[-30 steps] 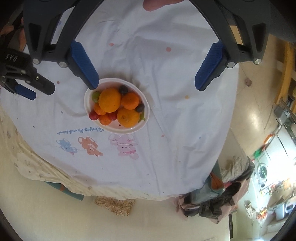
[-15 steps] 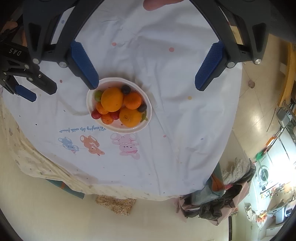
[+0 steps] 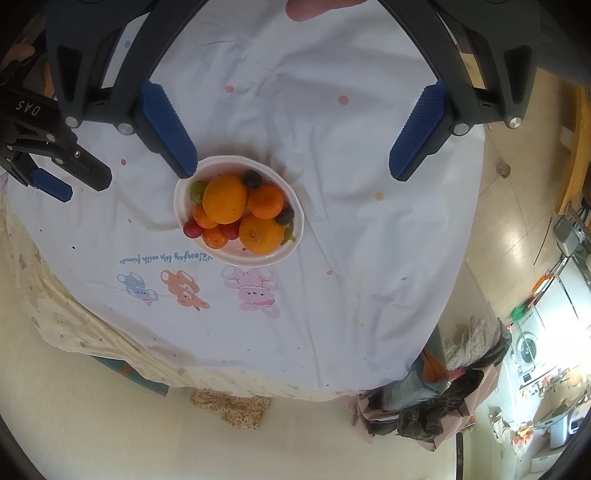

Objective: Organize fruits

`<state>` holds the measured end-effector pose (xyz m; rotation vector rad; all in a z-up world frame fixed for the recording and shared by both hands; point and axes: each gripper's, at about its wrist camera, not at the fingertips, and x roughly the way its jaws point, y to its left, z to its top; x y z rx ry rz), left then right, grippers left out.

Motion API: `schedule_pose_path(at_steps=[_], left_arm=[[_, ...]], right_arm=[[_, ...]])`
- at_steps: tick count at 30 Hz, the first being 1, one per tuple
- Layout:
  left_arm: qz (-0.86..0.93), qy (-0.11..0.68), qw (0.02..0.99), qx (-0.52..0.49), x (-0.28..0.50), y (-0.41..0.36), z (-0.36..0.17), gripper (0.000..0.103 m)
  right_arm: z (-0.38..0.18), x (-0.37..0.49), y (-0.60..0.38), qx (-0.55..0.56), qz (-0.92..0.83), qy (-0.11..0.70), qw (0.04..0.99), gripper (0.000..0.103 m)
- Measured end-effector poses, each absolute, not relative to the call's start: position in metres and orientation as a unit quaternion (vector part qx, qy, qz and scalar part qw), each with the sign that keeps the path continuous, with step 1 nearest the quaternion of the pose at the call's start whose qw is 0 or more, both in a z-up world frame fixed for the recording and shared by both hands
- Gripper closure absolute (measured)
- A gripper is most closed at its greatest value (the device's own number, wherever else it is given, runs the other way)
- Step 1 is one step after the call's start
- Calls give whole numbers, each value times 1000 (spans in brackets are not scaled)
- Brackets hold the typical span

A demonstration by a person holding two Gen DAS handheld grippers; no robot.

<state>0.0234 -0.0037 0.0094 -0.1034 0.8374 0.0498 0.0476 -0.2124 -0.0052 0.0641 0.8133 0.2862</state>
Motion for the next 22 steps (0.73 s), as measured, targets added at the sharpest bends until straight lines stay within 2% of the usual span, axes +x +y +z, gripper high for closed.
schedule_pose_path(at_steps=[22], left_arm=[[21, 410, 910, -55, 21, -6, 8, 0]], right_arm=[[-5, 48, -213, 30, 139, 393, 909, 1]])
